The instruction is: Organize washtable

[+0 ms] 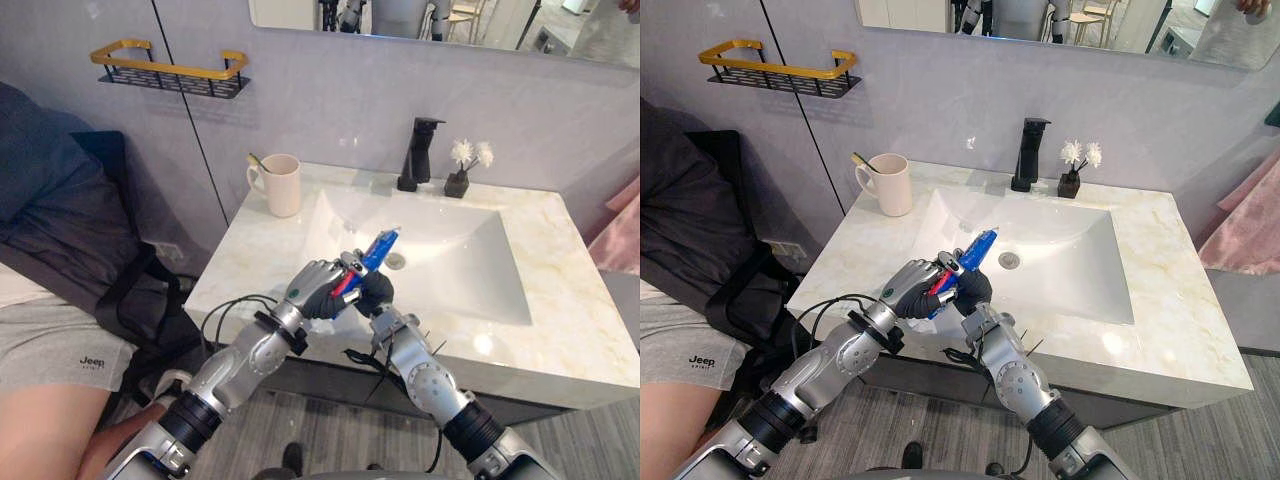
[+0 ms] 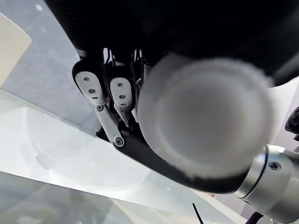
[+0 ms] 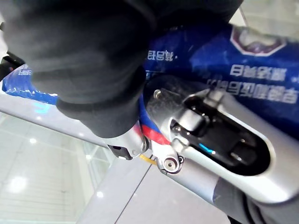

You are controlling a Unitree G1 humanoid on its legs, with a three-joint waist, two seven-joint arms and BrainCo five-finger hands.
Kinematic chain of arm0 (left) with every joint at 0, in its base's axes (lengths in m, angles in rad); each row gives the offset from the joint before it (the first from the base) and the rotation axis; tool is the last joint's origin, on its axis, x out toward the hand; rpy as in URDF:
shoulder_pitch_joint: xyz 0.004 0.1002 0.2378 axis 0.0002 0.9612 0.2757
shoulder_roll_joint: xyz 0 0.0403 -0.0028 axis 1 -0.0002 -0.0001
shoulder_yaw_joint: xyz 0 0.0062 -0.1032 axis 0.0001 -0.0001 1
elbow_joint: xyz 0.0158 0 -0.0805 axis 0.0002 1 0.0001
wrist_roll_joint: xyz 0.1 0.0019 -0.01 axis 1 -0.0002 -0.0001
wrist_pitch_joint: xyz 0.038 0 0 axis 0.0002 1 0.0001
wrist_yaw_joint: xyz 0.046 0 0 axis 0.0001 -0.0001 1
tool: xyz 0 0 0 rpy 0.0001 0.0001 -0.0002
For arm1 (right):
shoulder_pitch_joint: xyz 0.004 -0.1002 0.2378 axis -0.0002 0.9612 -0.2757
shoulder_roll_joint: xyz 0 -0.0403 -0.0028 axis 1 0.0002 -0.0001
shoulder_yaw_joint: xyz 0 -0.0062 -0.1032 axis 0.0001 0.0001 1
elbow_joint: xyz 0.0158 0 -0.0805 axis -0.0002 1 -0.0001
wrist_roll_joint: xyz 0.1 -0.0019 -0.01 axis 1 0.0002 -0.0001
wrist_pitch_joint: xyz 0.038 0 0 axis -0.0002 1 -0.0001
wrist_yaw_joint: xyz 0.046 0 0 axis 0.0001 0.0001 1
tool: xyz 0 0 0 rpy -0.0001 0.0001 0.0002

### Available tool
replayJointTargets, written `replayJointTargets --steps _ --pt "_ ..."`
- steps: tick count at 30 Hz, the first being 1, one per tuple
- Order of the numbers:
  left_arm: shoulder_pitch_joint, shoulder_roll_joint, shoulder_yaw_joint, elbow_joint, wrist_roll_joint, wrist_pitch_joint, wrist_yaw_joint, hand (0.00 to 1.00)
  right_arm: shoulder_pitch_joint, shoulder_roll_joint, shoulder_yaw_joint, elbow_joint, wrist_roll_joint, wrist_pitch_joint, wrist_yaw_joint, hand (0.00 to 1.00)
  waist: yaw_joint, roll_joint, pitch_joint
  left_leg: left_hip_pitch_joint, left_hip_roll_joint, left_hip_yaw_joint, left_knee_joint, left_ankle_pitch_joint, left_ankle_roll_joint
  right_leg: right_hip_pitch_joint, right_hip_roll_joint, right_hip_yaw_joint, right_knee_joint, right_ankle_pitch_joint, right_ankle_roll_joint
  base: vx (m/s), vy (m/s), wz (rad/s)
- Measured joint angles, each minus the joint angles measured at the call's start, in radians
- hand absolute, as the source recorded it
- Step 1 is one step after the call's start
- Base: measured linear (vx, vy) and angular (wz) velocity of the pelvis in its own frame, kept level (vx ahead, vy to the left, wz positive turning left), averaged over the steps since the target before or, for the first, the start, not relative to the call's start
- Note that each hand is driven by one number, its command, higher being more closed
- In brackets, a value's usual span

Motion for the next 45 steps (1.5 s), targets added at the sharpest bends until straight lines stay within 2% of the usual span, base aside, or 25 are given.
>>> replayJointTargets --steps 2,7,10,12,14,18,21,22,24,26,30,33,37,39,42,43,45 --pt "0.028 -0.028 0.046 -0.013 -0.011 0.0 0.001 0.0 0.001 0.025 -0.029 -0.01 -0.024 0.0 0.028 1.0 0.0 0.0 0.0 0.006 0.0 0.0 0.0 0.0 0.0 0.002 0.0 0.0 0.006 -0.004 0.0 0.0 0.0 0.0" --pt "0.085 -0.069 0.143 -0.085 -0.045 0.0 0.013 0.0 0.003 0.067 -0.113 -0.071 -0.101 -0.006 0.035 1.0 0.001 0.0 0.0 0.012 -0.002 -0.003 -0.005 -0.004 -0.005 0.003 -0.001 -0.007 0.022 -0.028 0.004 -0.02 -0.014 0.04" --pt "0.151 -0.069 0.255 -0.141 -0.06 0.007 0.05 0.0 0.003 0.071 -0.212 -0.12 -0.134 -0.045 0.034 1.0 0.004 0.0 0.0 0.011 -0.005 -0.004 -0.006 -0.004 -0.006 0.004 -0.002 -0.011 0.021 -0.031 0.006 0.0 -0.009 0.04" --pt "0.2 -0.067 0.397 -0.166 -0.09 0.035 0.091 0.0 0.003 0.063 -0.325 -0.147 -0.143 -0.1 0.032 1.0 0.005 0.0 0.0 0.011 -0.006 -0.004 -0.005 -0.004 -0.006 0.008 -0.003 -0.014 0.018 -0.03 0.005 0.01 -0.01 0.05" --pt "0.229 -0.067 0.471 -0.214 -0.094 0.048 0.117 0.0 0.005 0.05 -0.383 -0.161 -0.152 -0.126 0.031 1.0 0.004 0.0 0.0 0.012 -0.007 -0.004 -0.005 -0.004 -0.005 0.012 -0.003 -0.018 0.016 -0.027 0.001 0.02 -0.011 0.08" --pt "0.262 -0.073 0.547 -0.331 -0.12 0.044 0.171 0.0 0.005 0.034 -0.443 -0.196 -0.185 -0.152 0.03 1.0 0.005 0.0 -0.001 0.015 -0.006 -0.008 -0.005 -0.001 -0.001 0.02 -0.003 -0.028 0.014 -0.024 0.005 0.01 -0.009 0.04" --pt "0.267 -0.132 0.626 -0.353 -0.174 0.032 0.203 0.0 0.008 0.033 -0.455 -0.222 -0.219 -0.152 0.028 1.0 0.005 0.001 -0.001 0.015 -0.004 -0.01 -0.005 -0.001 -0.001 0.024 -0.002 -0.031 0.009 -0.024 0.004 0.0 0.0 0.0" --pt "0.285 -0.177 0.686 -0.352 -0.226 0.026 0.22 0.0 0.013 0.033 -0.467 -0.227 -0.233 -0.153 0.027 1.0 0.005 0.001 -0.001 0.015 -0.004 -0.011 -0.006 -0.001 -0.001 0.027 -0.002 -0.033 0.007 -0.025 0.004 0.0 -0.027 0.03" --pt "0.316 -0.212 0.738 -0.342 -0.284 0.022 0.232 0.0 0.021 0.035 -0.495 -0.227 -0.259 -0.155 0.016 1.0 0.008 0.001 -0.001 0.015 -0.004 -0.015 -0.006 -0.001 -0.001 0.03 -0.003 -0.037 0.005 -0.025 0.003 0.0 -0.02 0.06" --pt "0.379 -0.257 0.794 -0.292 -0.42 0.022 0.238 0.0 0.026 0.044 -0.55 -0.227 -0.294 -0.167 -0.018 1.0 0.017 0.002 -0.002 0.017 -0.005 -0.02 -0.006 -0.001 -0.001 0.035 -0.003 -0.041 0.0 -0.026 0.003 0.0 -0.023 0.06" --pt "0.441 -0.33 0.831 -0.108 -0.626 0.023 0.208 0.0 0.023 0.042 -0.614 -0.227 -0.342 -0.181 -0.057 1.0 0.035 0.002 -0.002 0.013 -0.005 -0.029 -0.006 -0.002 -0.003 0.035 -0.005 -0.05 0.0 -0.029 0.003 -0.01 -0.011 0.05" --pt "0.494 -0.378 0.822 0.018 -0.679 0.025 0.171 0.0 0.003 0.041 -0.624 -0.227 -0.398 -0.183 -0.087 1.0 0.038 0.002 -0.003 0.008 -0.006 -0.037 -0.006 -0.005 -0.007 0.034 -0.005 -0.06 0.0 -0.034 0.008 -0.01 -0.019 0.1" --pt "0.51 -0.386 0.768 0.19 -0.687 0.027 0.127 0.0 -0.082 0.008 -0.648 -0.225 -0.493 -0.184 -0.129 1.0 0.058 0.0 -0.003 -0.008 -0.006 -0.051 -0.006 -0.003 -0.009 0.027 -0.004 -0.073 -0.002 -0.037 0.013 -0.02 -0.021 0.11" --pt "0.515 -0.385 0.737 0.275 -0.686 0.029 0.104 0.0 -0.161 -0.023 -0.647 -0.216 -0.535 -0.185 -0.149 1.0 0.059 -0.001 -0.003 -0.024 -0.006 -0.064 -0.006 0.0 -0.013 0.017 -0.004 -0.086 -0.002 -0.036 0.013 0.0 -0.021 0.16" --pt "0.519 -0.361 0.673 0.42 -0.684 0.04 0.067 0.0 -0.333 -0.099 -0.636 -0.126 -0.6 -0.186 -0.179 1.0 0.069 -0.014 -0.003 -0.041 -0.005 -0.085 -0.006 0.006 -0.011 0.016 0.0 -0.101 -0.01 -0.027 0.002 0.02 -0.03 0.14" --pt "0.517 -0.357 0.651 0.478 -0.676 0.047 0.058 0.0 -0.415 -0.146 -0.628 -0.068 -0.646 -0.185 -0.206 1.0 0.088 -0.025 -0.002 -0.047 -0.003 -0.09 -0.006 0.007 -0.012 0.017 0.004 -0.108 -0.017 -0.025 0.001 0.02 -0.049 0.15" --pt "0.518 -0.354 0.637 0.504 -0.676 0.048 0.046 0.0 -0.482 -0.177 -0.615 -0.018 -0.67 -0.185 -0.218 1.0 0.095 -0.032 0.001 -0.053 -0.002 -0.102 -0.006 0.009 -0.014 0.016 0.007 -0.119 -0.017 -0.025 0.0 0.02 -0.047 0.19"
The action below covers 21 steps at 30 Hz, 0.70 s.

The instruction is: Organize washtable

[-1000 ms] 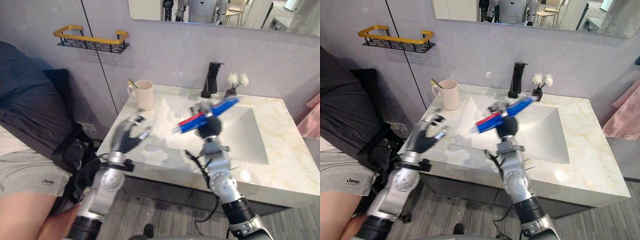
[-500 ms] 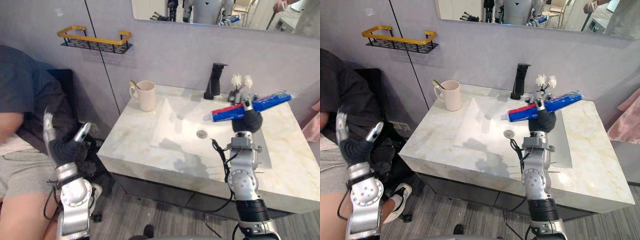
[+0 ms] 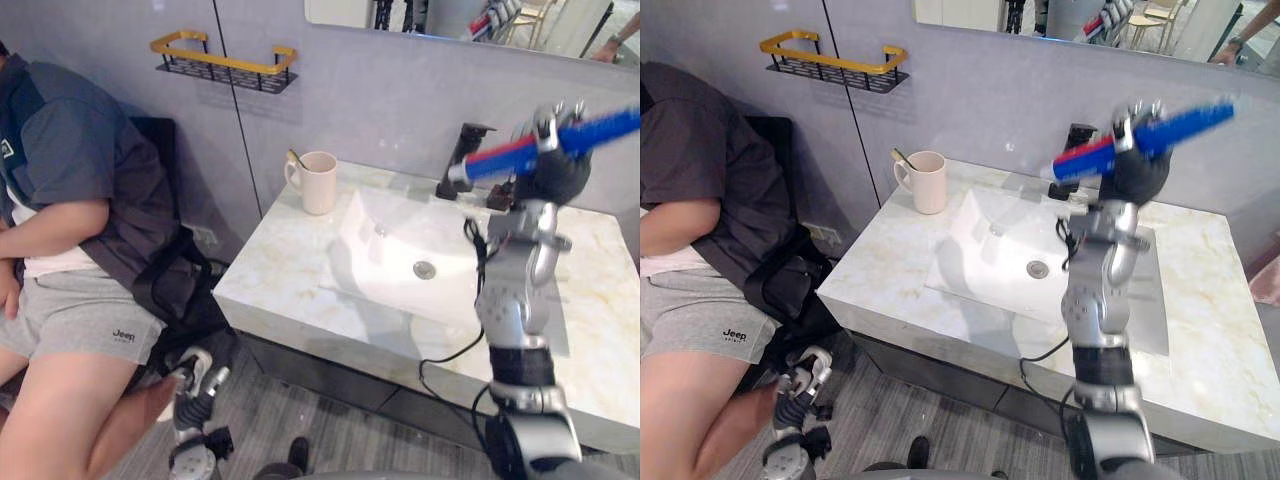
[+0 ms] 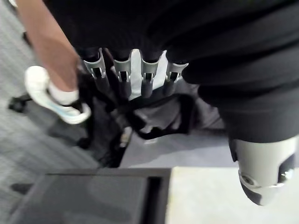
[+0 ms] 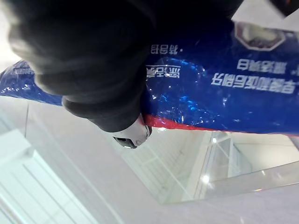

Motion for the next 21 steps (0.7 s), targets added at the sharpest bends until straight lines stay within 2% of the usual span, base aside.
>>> replayJointTargets --steps 1,3,6,9,13,18,21 --pt "-0.001 0.013 -0.03 0.034 0.002 0.0 -0.007 0.0 -0.105 -0.051 0.038 0.082 -0.04 0.002 -0.023 1.0 0.022 -0.008 0.006 -0.011 0.003 -0.011 0.0 0.002 -0.003 -0.006 0.006 -0.004 -0.001 0.0 0.0 0.01 -0.031 0.16" --pt "-0.003 0.019 -0.045 0.063 0.007 0.0 -0.008 0.0 -0.217 -0.081 0.096 0.163 -0.07 0.006 -0.04 1.0 0.041 -0.012 0.011 -0.029 0.007 -0.017 0.0 0.007 -0.004 -0.02 0.01 -0.007 -0.001 0.0 -0.001 0.0 -0.034 0.11" --pt "-0.028 0.038 -0.065 0.09 0.029 -0.003 -0.025 0.0 -0.369 -0.095 0.156 0.278 -0.129 0.026 -0.067 1.0 0.073 -0.023 0.041 -0.042 0.013 -0.026 0.004 0.011 -0.01 -0.028 0.018 -0.027 -0.001 0.0 -0.002 -0.01 -0.036 0.11" --pt "-0.055 0.06 -0.074 0.1 0.036 -0.004 -0.026 0.0 -0.455 -0.095 0.195 0.35 -0.143 0.044 -0.084 1.0 0.096 -0.041 0.075 -0.059 0.015 -0.046 0.006 0.016 -0.014 -0.036 0.023 -0.044 -0.001 -0.001 -0.004 -0.01 -0.028 0.19" --pt "-0.083 0.083 -0.076 0.127 0.036 -0.005 -0.026 0.0 -0.543 -0.085 0.24 0.462 -0.17 0.057 -0.091 1.0 0.116 -0.056 0.111 -0.089 0.016 -0.061 0.006 0.024 -0.017 -0.06 0.026 -0.057 0.001 -0.001 -0.005 -0.02 -0.01 0.11" --pt "-0.107 0.107 -0.105 0.14 0.032 -0.005 -0.019 0.0 -0.618 -0.08 0.297 0.6 -0.221 0.115 -0.105 1.0 0.149 -0.067 0.165 -0.115 0.02 -0.063 0.007 0.028 -0.021 -0.084 0.029 -0.058 0.0 0.0 -0.007 0.0 -0.006 0.02" --pt "-0.11 0.111 -0.113 0.139 0.022 -0.012 -0.014 0.0 -0.631 -0.075 0.3 0.643 -0.241 0.133 -0.109 1.0 0.154 -0.069 0.175 -0.126 0.02 -0.062 0.007 0.03 -0.02 -0.096 0.029 -0.058 0.0 0.001 -0.007 0.02 -0.002 -0.01"
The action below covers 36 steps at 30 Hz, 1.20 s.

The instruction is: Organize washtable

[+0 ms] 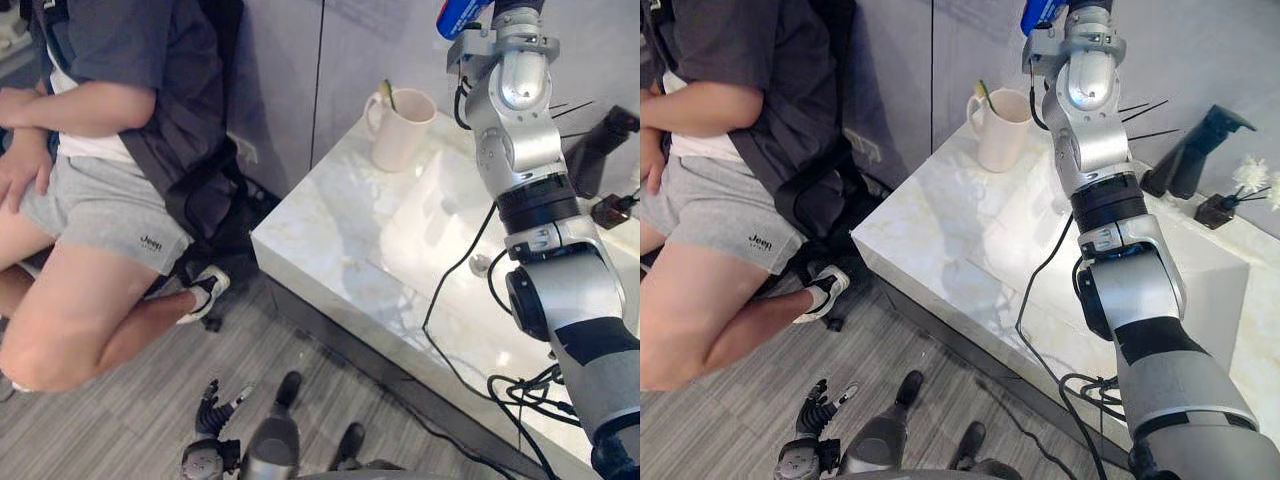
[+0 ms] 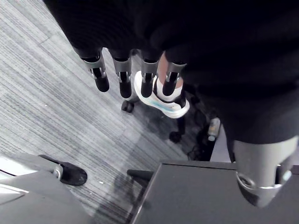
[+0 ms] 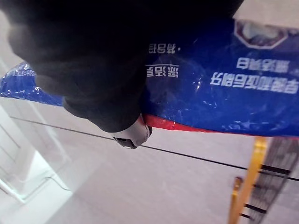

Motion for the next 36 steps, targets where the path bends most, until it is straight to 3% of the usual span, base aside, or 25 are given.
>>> replayJointTargets --steps 6,20,21,36 --pt "-0.001 0.007 -0.013 0.0 -0.025 -0.014 0.015 0.0 -0.045 -0.002 0.0 0.062 -0.017 0.02 -0.04 1.0 -0.005 0.002 0.042 -0.005 0.001 0.006 0.0 0.002 0.0 -0.009 0.0 0.003 0.0 0.0 0.0 0.0 -0.001 -0.03" --pt "-0.036 0.032 -0.069 0.036 -0.046 -0.015 0.014 0.0 -0.073 0.015 0.022 0.114 -0.015 0.022 -0.035 1.0 0.0 0.008 0.088 -0.019 0.004 0.011 0.0 0.002 0.0 -0.027 0.001 0.005 0.001 0.0 0.0 -0.01 0.001 0.0" --pt "-0.036 0.032 -0.07 0.036 -0.047 -0.015 0.014 0.0 -0.073 0.024 0.022 0.12 -0.015 0.023 -0.035 0.0 0.0 0.008 0.088 -0.019 0.003 0.011 0.0 0.002 0.0 -0.027 0.0 0.004 0.001 0.0 0.0 0.03 0.0 -0.01" --pt "-0.037 0.027 -0.071 0.038 -0.066 -0.015 0.018 0.0 -0.069 0.049 0.022 0.12 -0.015 0.022 -0.039 0.0 -0.003 0.019 0.106 -0.013 0.003 0.011 0.001 0.002 0.001 -0.026 -0.001 0.004 0.012 -0.001 0.0 0.0 0.001 0.0"
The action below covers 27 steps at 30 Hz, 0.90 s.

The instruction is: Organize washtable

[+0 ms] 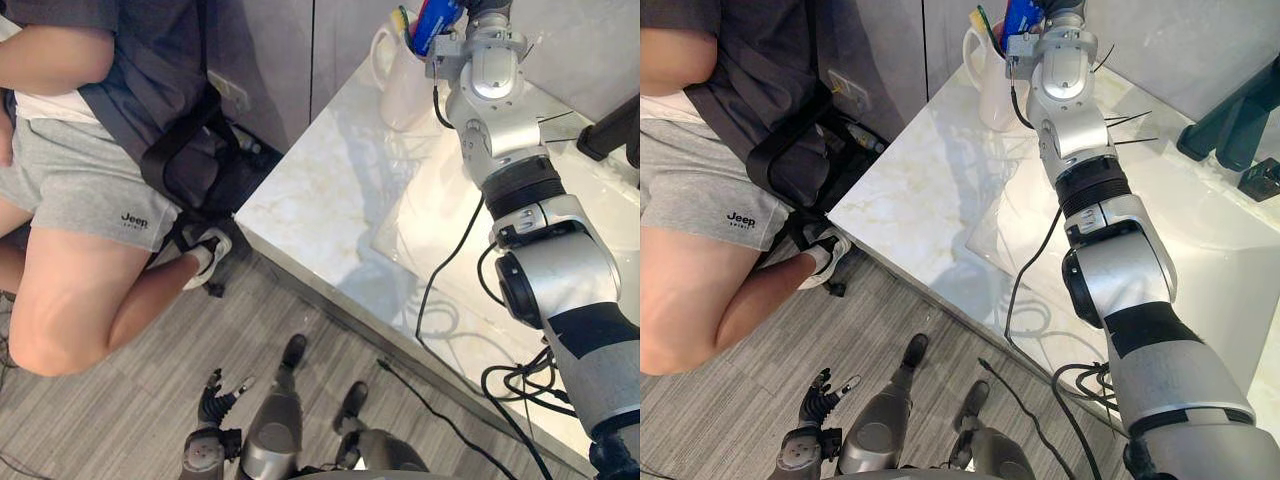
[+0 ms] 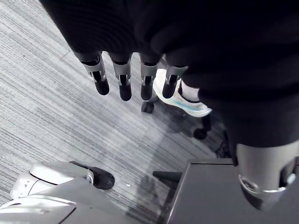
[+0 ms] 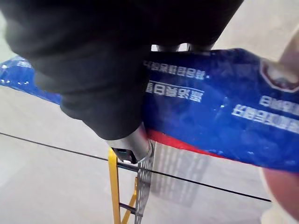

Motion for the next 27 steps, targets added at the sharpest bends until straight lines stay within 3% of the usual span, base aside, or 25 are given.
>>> replayJointTargets --steps 10,15,21,24,27 --pt "0.001 0.005 0.001 0.02 -0.007 0.002 -0.006 0.0 0.106 -0.014 -0.051 -0.141 0.0 -0.006 -0.002 0.0 -0.028 -0.002 -0.001 0.032 0.002 0.011 -0.001 0.0 0.0 0.026 -0.002 0.008 0.005 -0.001 0.0 -0.01 0.001 -0.03" --pt "0.001 0.011 0.001 0.032 -0.005 0.004 -0.01 0.0 0.125 -0.075 -0.079 -0.251 0.0 -0.012 -0.001 0.0 -0.055 -0.007 -0.005 0.043 0.003 0.016 -0.001 0.0 0.0 0.035 -0.001 0.011 0.004 -0.001 0.0 -0.01 0.0 -0.01" --pt "0.004 0.027 0.006 0.051 0.007 0.005 -0.029 0.0 0.169 -0.282 -0.071 -0.463 -0.032 -0.068 0.004 0.0 -0.104 -0.034 -0.067 0.051 0.002 0.036 -0.001 0.0 0.0 0.039 -0.002 0.029 -0.002 0.0 0.0 0.02 0.0 -0.07" --pt "0.003 0.028 0.03 0.076 0.041 0.006 -0.031 0.0 0.327 -0.409 -0.112 -0.646 -0.046 -0.104 0.018 0.0 -0.147 -0.049 -0.112 0.076 0.003 0.054 -0.001 0.0 0.0 0.055 -0.004 0.051 -0.004 0.0 0.0 0.01 0.0 -0.13" --pt "0.005 0.014 0.043 0.079 0.049 0.006 -0.033 0.0 0.599 -0.488 -0.402 -0.792 -0.081 -0.162 0.022 0.0 -0.194 -0.046 -0.167 0.087 0.006 0.079 -0.006 -0.011 0.006 0.054 -0.004 0.064 -0.009 -0.003 0.004 -0.04 -0.004 -0.21"
